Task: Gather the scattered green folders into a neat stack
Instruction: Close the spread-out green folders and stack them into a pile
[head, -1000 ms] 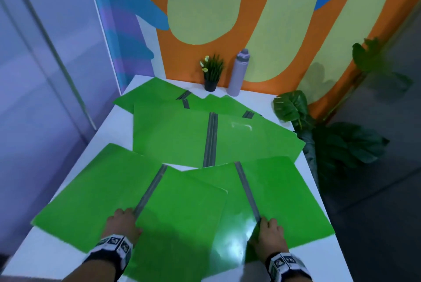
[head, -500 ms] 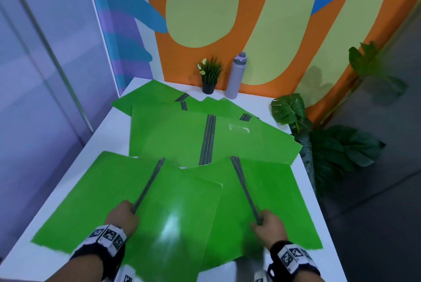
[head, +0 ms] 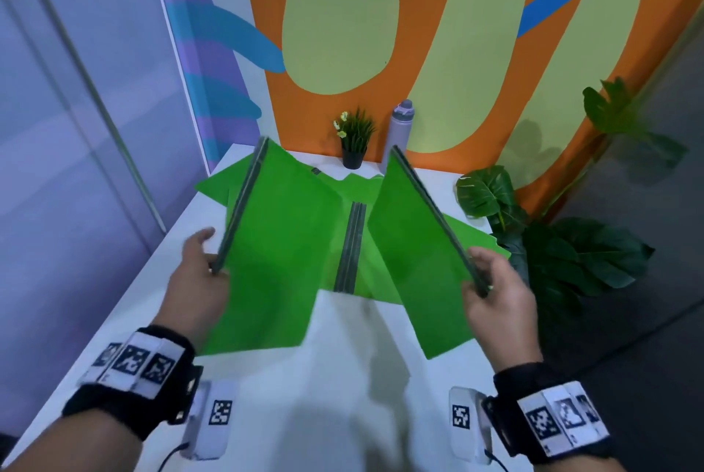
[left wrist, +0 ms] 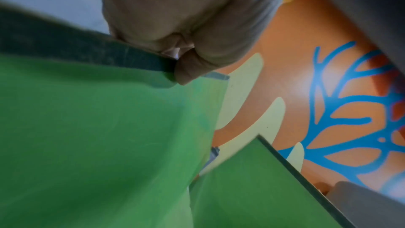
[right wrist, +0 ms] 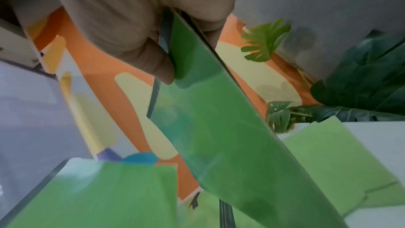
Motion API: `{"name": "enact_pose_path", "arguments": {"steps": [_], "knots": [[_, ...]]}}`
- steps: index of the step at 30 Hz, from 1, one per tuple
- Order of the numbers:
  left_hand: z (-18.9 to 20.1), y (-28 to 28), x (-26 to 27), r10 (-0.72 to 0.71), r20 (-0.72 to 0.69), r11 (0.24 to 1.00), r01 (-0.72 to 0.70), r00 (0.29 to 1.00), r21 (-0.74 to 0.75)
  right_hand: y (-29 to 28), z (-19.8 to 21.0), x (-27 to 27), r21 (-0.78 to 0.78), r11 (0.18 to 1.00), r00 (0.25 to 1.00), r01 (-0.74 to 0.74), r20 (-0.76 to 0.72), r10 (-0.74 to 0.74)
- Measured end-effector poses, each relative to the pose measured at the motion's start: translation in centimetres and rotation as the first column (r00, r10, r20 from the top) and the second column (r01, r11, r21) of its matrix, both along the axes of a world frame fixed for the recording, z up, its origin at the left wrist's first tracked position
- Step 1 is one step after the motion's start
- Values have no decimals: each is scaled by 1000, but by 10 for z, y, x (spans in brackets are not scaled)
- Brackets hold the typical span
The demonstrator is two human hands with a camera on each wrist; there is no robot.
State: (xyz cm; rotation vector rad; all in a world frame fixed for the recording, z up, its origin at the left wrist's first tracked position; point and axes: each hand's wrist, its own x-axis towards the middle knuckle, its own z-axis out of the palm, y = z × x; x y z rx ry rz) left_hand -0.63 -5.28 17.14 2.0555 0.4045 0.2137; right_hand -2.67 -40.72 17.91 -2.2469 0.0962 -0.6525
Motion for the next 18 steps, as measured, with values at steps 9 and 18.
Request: {"name": "enact_pose_path", "arguments": {"steps": [9, 18], "knots": [[-76, -44, 13, -306, -349, 728, -19, 886, -685, 92, -84, -18, -354, 820, 893, -449, -143, 427], [-116, -16, 31, -227, -440, 888, -1, 869, -459, 104, -133, -28, -154, 703, 662, -694, -520, 540]]}}
